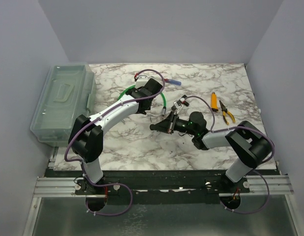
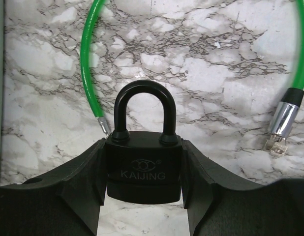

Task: Unlock with the key

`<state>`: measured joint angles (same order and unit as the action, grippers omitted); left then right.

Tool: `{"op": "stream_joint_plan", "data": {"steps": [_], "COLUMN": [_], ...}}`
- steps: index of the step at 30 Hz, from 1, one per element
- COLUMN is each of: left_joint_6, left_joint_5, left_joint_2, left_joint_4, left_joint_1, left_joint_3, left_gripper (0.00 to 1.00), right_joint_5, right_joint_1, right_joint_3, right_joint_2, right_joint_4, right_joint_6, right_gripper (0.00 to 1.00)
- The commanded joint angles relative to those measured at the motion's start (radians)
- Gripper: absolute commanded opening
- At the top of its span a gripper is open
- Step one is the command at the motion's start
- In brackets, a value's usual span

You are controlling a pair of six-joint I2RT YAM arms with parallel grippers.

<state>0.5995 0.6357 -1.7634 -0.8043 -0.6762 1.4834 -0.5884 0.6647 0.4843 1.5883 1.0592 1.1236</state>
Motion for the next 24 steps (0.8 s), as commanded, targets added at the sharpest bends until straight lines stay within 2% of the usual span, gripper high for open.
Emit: {"op": "stream_joint_plan", "data": {"steps": [1, 7, 15, 24], "left_joint_6": [0.007, 0.048, 0.065, 0.065], "left_joint_5": [-0.052, -0.076, -0.128, -0.141], "left_joint_2": [0.023, 0.032, 0.034, 0.039], "left_joint_4": [0.053, 0.052, 0.047, 0.046], "left_joint_1": [-0.005, -0.003, 0.008, 0.008], "left_joint_3": [0.017, 0.024, 0.031, 0.031], "left_gripper": [0.0, 0.0, 0.0, 0.0], "right_joint_5": [-0.044, -0.05, 0.004, 0.04], "right_joint_1": [0.022, 0.04, 0.056, 0.062], "right_joint_3": [0.089, 0.158, 0.193, 0.219], "right_joint_2": [0.141, 0.276, 0.283, 0.343], "right_joint_4": [0.253, 0.34, 0.191, 0.151], "right_joint_6": [0.059, 0.113, 0.052, 0.061], "right_gripper": [0.0, 0.0, 0.0, 0.0]}}
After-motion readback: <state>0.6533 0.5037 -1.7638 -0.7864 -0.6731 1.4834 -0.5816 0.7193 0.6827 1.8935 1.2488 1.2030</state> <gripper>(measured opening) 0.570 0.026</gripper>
